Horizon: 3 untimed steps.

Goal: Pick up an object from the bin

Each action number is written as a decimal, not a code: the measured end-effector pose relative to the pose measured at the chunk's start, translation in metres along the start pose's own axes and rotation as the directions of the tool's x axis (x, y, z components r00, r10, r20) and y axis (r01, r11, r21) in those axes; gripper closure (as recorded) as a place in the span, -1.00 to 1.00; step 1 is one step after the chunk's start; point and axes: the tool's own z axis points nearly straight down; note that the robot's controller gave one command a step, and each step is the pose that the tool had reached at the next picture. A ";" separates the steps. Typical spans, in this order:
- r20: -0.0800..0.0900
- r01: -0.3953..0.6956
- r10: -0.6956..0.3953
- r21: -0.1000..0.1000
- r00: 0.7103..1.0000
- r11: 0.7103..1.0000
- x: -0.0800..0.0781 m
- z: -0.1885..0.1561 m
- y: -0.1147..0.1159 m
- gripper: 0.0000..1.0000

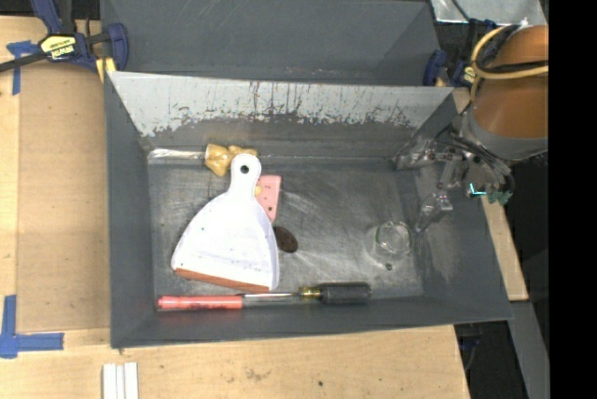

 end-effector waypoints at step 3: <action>0.005 0.011 -0.011 0.001 1.000 1.000 0.000 -0.007 0.002 -1.00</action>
Offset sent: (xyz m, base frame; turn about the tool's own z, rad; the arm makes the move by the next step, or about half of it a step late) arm -0.0906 0.0534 0.0818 -0.3549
